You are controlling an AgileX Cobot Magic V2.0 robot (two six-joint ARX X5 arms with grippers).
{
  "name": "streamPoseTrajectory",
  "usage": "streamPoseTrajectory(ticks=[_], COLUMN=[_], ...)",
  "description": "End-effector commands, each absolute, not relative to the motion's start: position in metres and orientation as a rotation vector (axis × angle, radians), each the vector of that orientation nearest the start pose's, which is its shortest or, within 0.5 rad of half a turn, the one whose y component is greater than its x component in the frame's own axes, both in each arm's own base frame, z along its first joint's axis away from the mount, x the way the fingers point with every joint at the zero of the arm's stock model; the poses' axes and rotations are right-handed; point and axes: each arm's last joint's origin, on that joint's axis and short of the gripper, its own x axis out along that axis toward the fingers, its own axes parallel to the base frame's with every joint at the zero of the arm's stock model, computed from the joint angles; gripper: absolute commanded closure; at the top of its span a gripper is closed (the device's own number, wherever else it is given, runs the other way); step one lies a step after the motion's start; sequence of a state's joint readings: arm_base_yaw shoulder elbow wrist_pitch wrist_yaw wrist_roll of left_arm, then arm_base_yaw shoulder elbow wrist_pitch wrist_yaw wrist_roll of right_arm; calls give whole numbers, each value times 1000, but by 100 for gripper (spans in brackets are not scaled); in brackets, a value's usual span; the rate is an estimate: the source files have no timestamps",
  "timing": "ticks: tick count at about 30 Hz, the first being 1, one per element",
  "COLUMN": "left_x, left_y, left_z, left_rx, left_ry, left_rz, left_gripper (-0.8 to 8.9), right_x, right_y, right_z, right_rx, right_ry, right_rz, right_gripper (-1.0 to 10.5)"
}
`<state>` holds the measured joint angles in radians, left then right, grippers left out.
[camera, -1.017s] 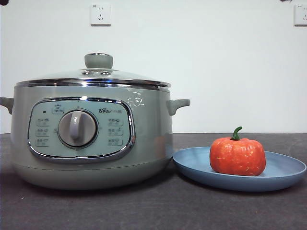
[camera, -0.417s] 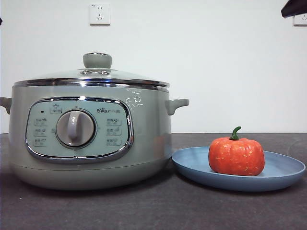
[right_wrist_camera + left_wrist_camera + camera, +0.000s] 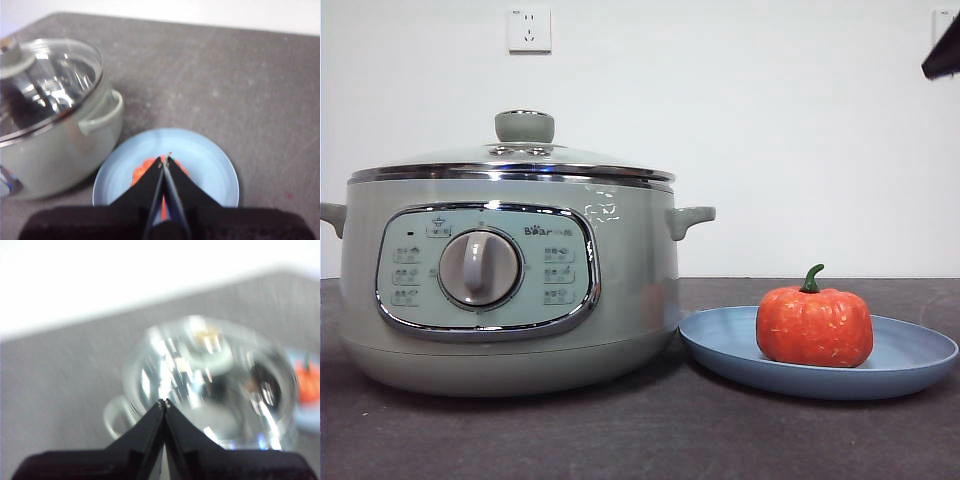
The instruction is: Take the pumpkin out from the steamer,put the pumpkin in the blue plate,close the lid
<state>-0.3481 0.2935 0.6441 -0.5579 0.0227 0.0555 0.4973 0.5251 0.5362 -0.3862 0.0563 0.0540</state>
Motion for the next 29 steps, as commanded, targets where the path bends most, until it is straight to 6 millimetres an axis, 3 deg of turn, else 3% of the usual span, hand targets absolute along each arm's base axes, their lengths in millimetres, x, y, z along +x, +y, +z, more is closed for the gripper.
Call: streamPoseTrajectory(ticks=[1, 7, 14, 18, 29], left_x=[66, 72, 91, 95, 96], left_y=[-17, -4, 1, 1, 2], left_z=[288, 234, 164, 147, 146], left_rx=[55, 45, 35, 18, 18], left_ry=[88, 9, 180, 198, 187], left_rz=[-271, -72, -12, -9, -4], left_gripper=[817, 817, 817, 817, 817], right_x=[111, 109, 108, 107, 107], right_y=[58, 57, 57, 56, 56], right_z=[258, 253, 251, 250, 249], right_rx=[-51, -68, -75, -76, -81], right_ry=[403, 460, 484, 490, 505], right_rz=[420, 417, 414, 415, 414], right_gripper=[963, 963, 963, 963, 963])
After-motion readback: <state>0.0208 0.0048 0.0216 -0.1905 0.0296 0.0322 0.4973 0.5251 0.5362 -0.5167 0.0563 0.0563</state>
